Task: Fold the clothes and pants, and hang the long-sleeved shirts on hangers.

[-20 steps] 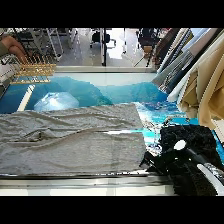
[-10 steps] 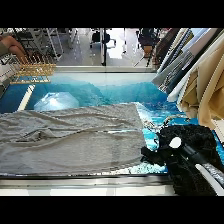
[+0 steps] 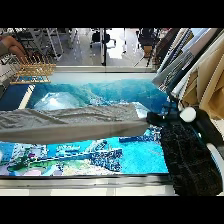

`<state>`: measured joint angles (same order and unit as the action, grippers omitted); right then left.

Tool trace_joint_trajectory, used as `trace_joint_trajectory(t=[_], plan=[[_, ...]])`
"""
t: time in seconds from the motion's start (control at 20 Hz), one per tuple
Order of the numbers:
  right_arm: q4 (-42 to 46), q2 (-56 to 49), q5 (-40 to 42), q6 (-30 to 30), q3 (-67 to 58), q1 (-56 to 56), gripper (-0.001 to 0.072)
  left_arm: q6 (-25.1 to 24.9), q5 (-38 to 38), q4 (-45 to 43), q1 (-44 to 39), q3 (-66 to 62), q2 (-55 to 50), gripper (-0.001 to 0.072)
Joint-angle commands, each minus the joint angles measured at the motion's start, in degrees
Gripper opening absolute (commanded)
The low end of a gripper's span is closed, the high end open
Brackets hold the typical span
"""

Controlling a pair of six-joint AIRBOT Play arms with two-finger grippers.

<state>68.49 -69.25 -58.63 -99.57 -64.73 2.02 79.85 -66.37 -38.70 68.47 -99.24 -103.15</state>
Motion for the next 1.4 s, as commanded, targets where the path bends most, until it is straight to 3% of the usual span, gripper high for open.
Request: trace_joint_trajectory(t=[0.0,0.2,0.35,0.4,0.45,0.5,0.55,0.6,0.75,0.9,1.0,1.1,1.2,1.35], plan=[[2.4,-14.8,5.9,1.9,-14.2,-0.5,0.0021,4.5,10.5,2.4,-7.4,-2.3,-1.4,0.0014],[2.3,-33.1,6.2,3.3,-32.3,-1.4,0.0021,7.2,26.5,10.6,-14.9,-2.3,-5.9,0.0013],[0.8,-43.0,6.5,7.3,-42.4,-1.4,0.0034,6.9,32.2,12.2,-18.7,-2.3,-10.1,0.0033],[-1.0,-45.0,6.4,9.6,-44.3,-1.4,0.0218,6.7,32.8,12.2,-19.6,-2.3,-11.1,0.0058],[-1.8,-45.9,5.3,10.0,-45.5,-1.6,0.0497,6.7,32.6,12.2,-20.1,-2.3,-11.8,0.008],[-1.8,-45.6,3.3,11.1,-45.8,-1.7,0.0602,6.2,31.8,12.2,-20.2,-2.3,-11.9,0.0208],[-1.9,-44.9,0.6,11.9,-45.8,-2.2,0.0579,4.5,30.3,12.2,-19.8,-2.3,-11.4,0.0608],[-2.1,-44.0,-3.0,12.3,-45.8,-2.8,0.0579,1.6,28.0,12.2,-18.9,-2.3,-10.6,0.0701],[-2.4,-41.7,-17.1,13.4,-45.1,-4.7,0.0566,-6.1,15.9,10.6,-14.3,-2.3,-7.2,0.0705],[-4.8,-37.0,-23.3,13.6,-37.4,-5.1,0.0562,-4.3,6.2,-5.7,-10.6,-2.3,-3.3,0.0702],[-10.0,-32.0,-21.4,13.2,-27.9,-5.1,0.0562,1.7,-0.2,-23.1,-10.5,-2.3,-1.6,0.0702],[-14.9,-27.8,-17.4,11.4,-18.0,-5.1,0.0562,5.0,-4.2,-31.2,-11.8,-2.3,-2.0,0.0702],[-18.8,-26.2,-14.5,10.1,-10.5,-5.0,0.0562,8.1,-4.6,-29.3,-13.3,-2.3,-3.4,0.0702],[-23.3,-26.3,-7.2,9.6,-5.0,-4.2,0.0562,8.7,-3.4,-25.0,-16.5,-2.3,-6.2,0.0702]])
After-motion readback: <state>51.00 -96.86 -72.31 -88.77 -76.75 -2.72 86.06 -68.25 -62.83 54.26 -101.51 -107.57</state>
